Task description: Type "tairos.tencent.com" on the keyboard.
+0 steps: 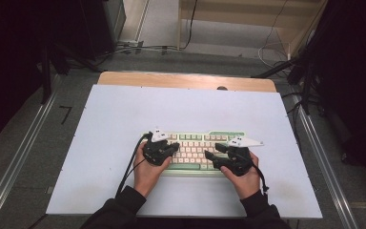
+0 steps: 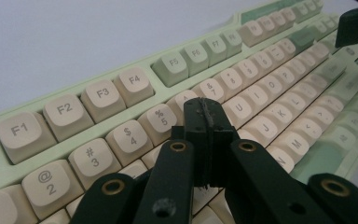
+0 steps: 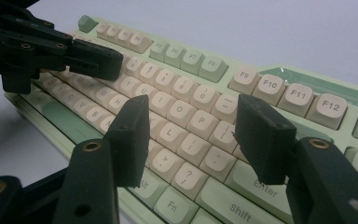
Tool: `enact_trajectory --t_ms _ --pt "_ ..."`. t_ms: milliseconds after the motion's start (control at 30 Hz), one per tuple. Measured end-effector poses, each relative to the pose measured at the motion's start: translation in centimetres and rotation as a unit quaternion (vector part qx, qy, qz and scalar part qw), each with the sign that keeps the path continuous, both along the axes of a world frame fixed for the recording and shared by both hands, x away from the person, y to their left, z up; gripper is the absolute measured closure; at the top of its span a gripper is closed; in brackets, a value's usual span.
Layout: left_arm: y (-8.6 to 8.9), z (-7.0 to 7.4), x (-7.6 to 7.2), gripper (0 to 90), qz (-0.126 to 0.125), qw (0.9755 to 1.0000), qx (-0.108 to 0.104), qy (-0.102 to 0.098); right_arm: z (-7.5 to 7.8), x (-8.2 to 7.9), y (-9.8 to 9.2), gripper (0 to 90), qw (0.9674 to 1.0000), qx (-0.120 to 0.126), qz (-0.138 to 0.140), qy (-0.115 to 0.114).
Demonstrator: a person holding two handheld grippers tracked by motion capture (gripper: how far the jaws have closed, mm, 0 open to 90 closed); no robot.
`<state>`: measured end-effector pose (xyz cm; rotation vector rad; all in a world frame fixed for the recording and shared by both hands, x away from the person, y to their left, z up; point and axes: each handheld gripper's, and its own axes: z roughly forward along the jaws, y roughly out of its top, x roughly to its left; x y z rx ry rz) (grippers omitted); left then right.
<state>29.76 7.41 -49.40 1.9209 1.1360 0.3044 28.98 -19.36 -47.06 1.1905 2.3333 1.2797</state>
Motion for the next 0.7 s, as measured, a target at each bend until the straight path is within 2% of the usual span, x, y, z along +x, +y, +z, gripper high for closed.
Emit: enact_trajectory --t_ms 100,200,333,367,467,700 --pt "0.0 0.0 0.1 90.0 -0.007 1.0000 -0.003 0.006 0.0 0.0 0.0 43.7 1.0000 -0.001 0.000 0.001" --pt "0.1 0.4 -0.1 88.4 -0.011 0.9998 -0.018 0.002 0.0 0.0 0.0 43.7 1.0000 0.000 0.000 0.000" --pt "0.5 1.3 -0.5 73.7 -0.012 0.9989 -0.044 -0.014 0.0 0.0 0.0 43.7 1.0000 0.001 0.000 0.000" --pt "0.5 1.4 -0.6 67.7 -0.009 0.9987 -0.047 -0.015 0.0 0.0 0.0 43.7 1.0000 0.001 -0.001 0.000" --pt "1.0 1.8 -0.6 58.8 -0.004 0.9978 -0.063 -0.019 0.0 0.0 0.0 43.7 1.0000 0.001 -0.001 0.000" --pt "2.0 2.5 -0.9 39.2 0.021 0.9974 -0.058 -0.037 0.0 0.0 0.0 43.7 1.0000 0.002 -0.002 0.000"
